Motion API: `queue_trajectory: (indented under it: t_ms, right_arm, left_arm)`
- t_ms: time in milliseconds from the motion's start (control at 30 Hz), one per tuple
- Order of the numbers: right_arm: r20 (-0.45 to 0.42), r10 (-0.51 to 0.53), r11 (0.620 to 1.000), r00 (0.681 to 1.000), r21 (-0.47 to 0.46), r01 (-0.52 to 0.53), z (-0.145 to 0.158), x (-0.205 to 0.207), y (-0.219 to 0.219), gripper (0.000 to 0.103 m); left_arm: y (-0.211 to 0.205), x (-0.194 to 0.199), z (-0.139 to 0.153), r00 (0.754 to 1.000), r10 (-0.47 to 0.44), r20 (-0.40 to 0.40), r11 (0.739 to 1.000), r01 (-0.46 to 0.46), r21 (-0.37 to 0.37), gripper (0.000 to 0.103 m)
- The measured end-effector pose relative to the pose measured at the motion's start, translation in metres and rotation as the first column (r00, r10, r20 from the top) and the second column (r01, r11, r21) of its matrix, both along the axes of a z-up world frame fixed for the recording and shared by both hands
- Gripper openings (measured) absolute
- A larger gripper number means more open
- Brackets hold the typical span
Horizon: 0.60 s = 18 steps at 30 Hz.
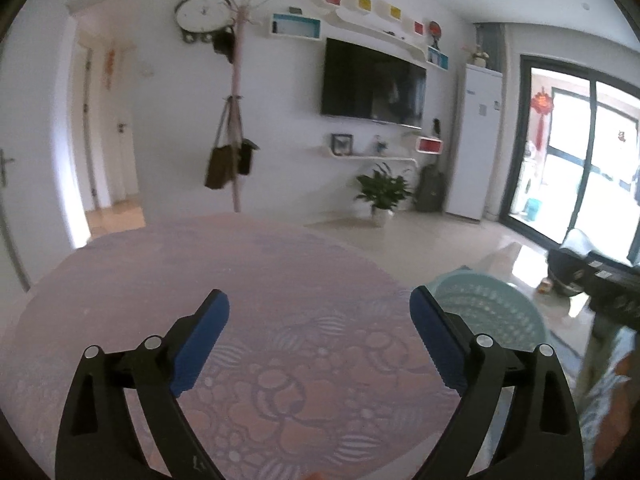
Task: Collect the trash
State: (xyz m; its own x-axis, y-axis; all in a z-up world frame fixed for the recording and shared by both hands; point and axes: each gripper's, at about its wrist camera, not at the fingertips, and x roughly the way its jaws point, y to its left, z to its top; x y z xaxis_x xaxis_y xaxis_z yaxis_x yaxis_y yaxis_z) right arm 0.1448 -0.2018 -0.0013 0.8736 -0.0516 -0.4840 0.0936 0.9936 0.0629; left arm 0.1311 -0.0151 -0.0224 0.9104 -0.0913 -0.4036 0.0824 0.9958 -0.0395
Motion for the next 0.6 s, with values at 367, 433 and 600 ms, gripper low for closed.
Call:
queue_trajectory:
  t_ms: [367, 433, 600]
  right_arm:
    - [0.089, -0.03, 0.999, 0.996, -0.034, 0.033, -0.003, -0.012, 0.018, 0.083]
    - [0.092, -0.033, 0.998, 0.995, -0.051, 0.038, -0.006, -0.012, 0.022, 0.083]
    - [0.099, -0.029, 0.998, 0.995, -0.061, 0.035, -0.01, -0.014, 0.025, 0.083]
  left_arm:
    - [0.014, -0.006, 0.0, 0.999, 0.035, 0.037, 0.999, -0.036, 0.003, 0.093]
    - [0.013, -0.007, 0.0, 0.999, 0.032, 0.037, 0.999, -0.033, 0.011, 0.093]
    - [0.009, -0.009, 0.0, 0.999, 0.023, 0.039, 0.999, -0.024, 0.026, 0.093]
